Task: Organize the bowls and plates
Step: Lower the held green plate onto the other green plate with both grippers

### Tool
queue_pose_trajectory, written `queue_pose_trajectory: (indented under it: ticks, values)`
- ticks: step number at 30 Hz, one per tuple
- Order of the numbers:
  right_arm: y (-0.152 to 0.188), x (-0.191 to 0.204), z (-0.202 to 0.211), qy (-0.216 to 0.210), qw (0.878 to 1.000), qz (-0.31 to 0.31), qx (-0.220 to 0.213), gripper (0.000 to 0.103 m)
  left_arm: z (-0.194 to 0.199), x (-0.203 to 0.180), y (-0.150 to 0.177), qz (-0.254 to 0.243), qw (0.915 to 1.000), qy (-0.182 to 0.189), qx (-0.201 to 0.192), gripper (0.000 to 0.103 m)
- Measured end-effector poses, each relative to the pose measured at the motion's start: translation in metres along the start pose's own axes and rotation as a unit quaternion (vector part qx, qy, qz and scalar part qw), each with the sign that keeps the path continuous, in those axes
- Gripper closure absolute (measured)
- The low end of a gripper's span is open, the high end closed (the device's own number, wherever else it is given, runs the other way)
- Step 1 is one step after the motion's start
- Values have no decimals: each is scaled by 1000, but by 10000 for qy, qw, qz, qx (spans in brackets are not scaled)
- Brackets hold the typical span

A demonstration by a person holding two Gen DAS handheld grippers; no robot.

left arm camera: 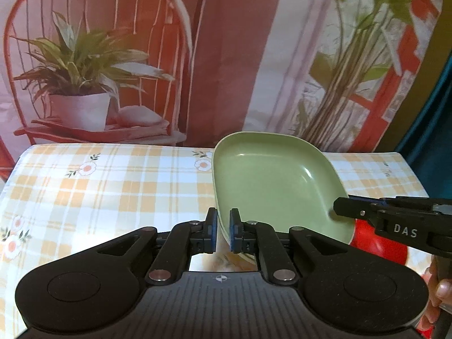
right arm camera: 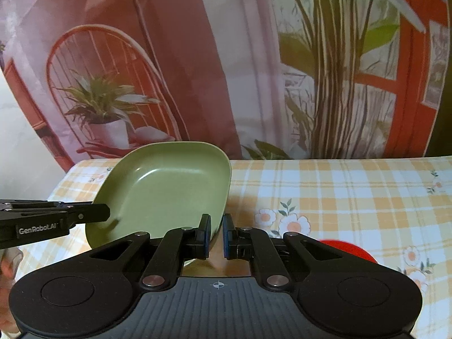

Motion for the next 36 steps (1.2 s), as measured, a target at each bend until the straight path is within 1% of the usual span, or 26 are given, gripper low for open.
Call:
queue_pose_trajectory:
  ticks: [4,8,14,16,28,36]
  values:
    - [9,-3,22,12,10000,74,-5,95,25,-12,6,6,10000,73,-48,93]
    - [23,-8,40,43,10000,65,54,96,44,-26,21,-108,9997,188,83,91]
    - [43,-10,58,33,9999,82,126,96,57,-35,42,-295,9988,269,283,90]
    - [49,-8,62,34,9997,56,243,96,61,-35,49,-353,9985,284,316,89]
    - [66,-3,66,54,9991,119,411,96,56,-31,77,-342,9963,275,735,89]
    - [71,-4,67,71,9989,171,441,96,54,-32,83,-436,9951,302,832,89]
Point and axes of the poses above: each gripper's, at about its wrist camera, not at the fingertips, and z roughly against the way its jaws point, x to its left, y to its underside, the point moved 8 cm from there along -z, roughly the way its jaws point, and after that the axes turned 14 degrees about -x, right-handed, at the moved point
